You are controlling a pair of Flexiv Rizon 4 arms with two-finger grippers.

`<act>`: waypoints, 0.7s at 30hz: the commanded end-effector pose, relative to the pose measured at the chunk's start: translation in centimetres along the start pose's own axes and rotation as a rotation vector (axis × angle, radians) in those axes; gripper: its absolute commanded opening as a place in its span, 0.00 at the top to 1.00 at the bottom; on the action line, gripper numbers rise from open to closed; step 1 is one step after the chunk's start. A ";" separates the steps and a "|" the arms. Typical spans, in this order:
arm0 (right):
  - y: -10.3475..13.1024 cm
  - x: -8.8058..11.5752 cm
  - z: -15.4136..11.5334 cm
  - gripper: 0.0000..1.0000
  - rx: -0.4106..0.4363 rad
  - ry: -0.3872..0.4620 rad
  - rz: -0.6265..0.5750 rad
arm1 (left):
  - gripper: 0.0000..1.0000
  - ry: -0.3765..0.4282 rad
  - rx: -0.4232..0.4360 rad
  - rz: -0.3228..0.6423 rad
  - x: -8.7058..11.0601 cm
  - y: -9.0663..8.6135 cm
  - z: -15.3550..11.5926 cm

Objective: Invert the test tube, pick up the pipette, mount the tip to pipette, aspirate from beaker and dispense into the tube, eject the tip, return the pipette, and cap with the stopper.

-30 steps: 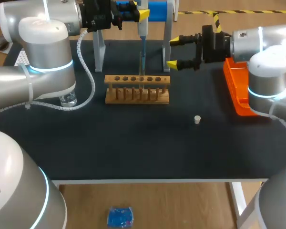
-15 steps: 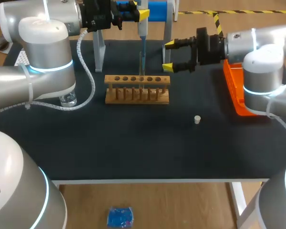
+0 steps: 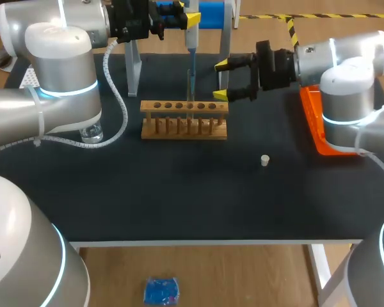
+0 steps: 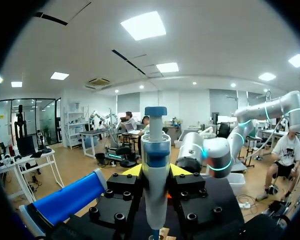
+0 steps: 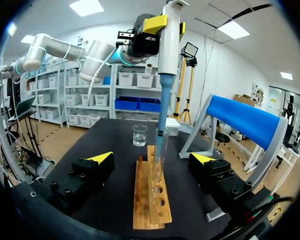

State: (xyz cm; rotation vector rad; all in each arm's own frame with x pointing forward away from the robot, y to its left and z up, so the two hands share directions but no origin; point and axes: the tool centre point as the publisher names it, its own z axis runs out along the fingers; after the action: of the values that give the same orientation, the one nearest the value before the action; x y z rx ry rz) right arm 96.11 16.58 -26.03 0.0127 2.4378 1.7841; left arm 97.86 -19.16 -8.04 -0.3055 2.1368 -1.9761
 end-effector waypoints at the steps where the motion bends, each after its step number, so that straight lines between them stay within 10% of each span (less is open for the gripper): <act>1: 0.0 -0.4 0.2 0.00 0.012 0.019 -0.003 | 1.00 -0.005 0.004 0.001 0.1 0.0 0.1; 21: 0.0 -0.4 0.2 0.00 0.012 0.019 -0.003 | 1.00 -0.005 0.004 0.001 0.1 0.0 0.1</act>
State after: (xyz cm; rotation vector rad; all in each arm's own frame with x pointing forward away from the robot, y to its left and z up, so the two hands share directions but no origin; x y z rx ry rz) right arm 96.48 16.79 -26.04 -0.0046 2.4592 1.7759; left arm 97.86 -19.16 -8.04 -0.3055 2.1368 -1.9761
